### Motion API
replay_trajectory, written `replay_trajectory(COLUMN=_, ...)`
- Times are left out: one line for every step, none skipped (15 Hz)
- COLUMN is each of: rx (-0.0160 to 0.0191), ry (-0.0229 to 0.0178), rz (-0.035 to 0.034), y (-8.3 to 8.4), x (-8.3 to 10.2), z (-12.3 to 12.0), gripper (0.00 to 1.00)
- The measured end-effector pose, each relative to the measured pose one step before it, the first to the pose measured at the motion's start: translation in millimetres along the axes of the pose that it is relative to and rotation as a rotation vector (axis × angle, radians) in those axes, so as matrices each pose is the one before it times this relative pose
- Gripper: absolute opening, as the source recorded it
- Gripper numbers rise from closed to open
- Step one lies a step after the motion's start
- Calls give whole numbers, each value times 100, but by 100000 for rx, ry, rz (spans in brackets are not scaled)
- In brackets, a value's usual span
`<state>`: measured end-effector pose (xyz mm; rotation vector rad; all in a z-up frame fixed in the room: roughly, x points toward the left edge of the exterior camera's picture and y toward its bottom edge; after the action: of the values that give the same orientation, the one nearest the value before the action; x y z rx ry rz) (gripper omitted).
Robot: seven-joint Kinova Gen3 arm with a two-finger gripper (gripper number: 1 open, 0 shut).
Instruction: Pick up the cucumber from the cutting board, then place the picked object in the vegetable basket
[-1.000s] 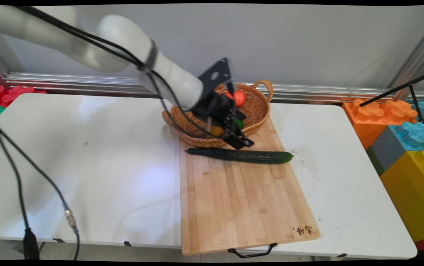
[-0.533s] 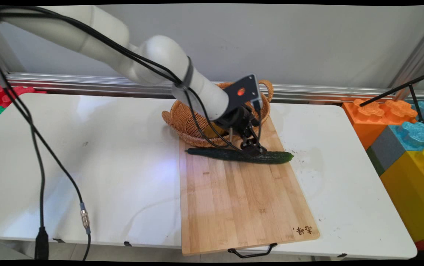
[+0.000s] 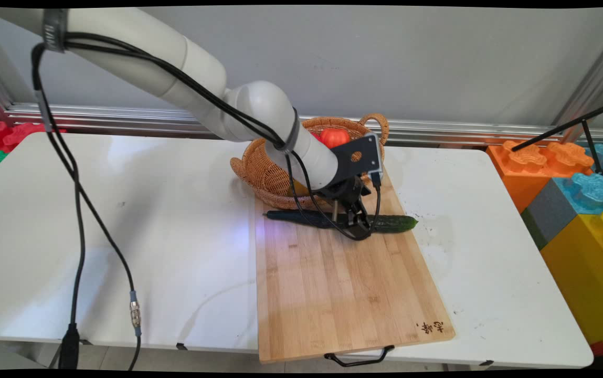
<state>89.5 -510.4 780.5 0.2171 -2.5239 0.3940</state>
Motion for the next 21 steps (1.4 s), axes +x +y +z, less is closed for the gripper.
replay_trajectory(rx=-99, ry=-593, rz=366, y=93, x=-38, z=335, gripper=100)
replay_trajectory(rx=-217, ry=-568, rz=349, y=125, x=-27, z=373, gripper=100)
replay_trajectory(rx=-136, ry=-556, rz=353, y=115, x=-10, z=398, gripper=100)
replay_trajectory(rx=-81, ry=-489, rz=291, y=90, x=-14, z=351, gripper=100)
replay_trajectory(rx=1, ry=-396, rz=200, y=66, x=-14, z=272, gripper=100)
replay_trajectory(rx=-40, ry=-288, rz=119, y=44, x=-20, z=174, gripper=100)
replay_trajectory(rx=-48, ry=-432, rz=156, y=61, x=-30, z=259, gripper=100)
replay_trajectory(rx=-19, ry=-297, rz=41, y=33, x=-38, z=158, gripper=100)
replay_trajectory(rx=-44, ry=-360, rz=-29, y=49, x=-49, z=203, gripper=100)
replay_trajectory(rx=-29, ry=-242, rz=-1, y=28, x=-28, z=133, gripper=100)
replay_trajectory(rx=-48, ry=-138, rz=-13, y=38, x=6, z=157, gripper=100)
replay_trajectory(rx=-45, ry=-6, rz=-75, y=28, x=20, z=104, gripper=0)
replay_trajectory(rx=-207, ry=55, rz=-96, y=66, x=56, z=59, gripper=0)
replay_trajectory(rx=-258, ry=-46, rz=-197, y=47, x=0, z=-14, gripper=0)
replay_trajectory(rx=-330, ry=-62, rz=-259, y=69, x=-15, z=-96, gripper=0)
replay_trajectory(rx=-449, ry=-43, rz=-284, y=97, x=-47, z=-209, gripper=0)
replay_trajectory(rx=-679, ry=132, rz=-156, y=148, x=-16, z=-344, gripper=0)
replay_trajectory(rx=-565, ry=232, rz=-151, y=133, x=-36, z=-411, gripper=0)
replay_trajectory(rx=-730, ry=576, rz=-10, y=192, x=47, z=-654, gripper=0)
replay_trajectory(rx=-823, ry=666, rz=67, y=208, x=93, z=-709, gripper=0)
replay_trajectory(rx=-957, ry=851, rz=35, y=274, x=135, z=-1001, gripper=0)
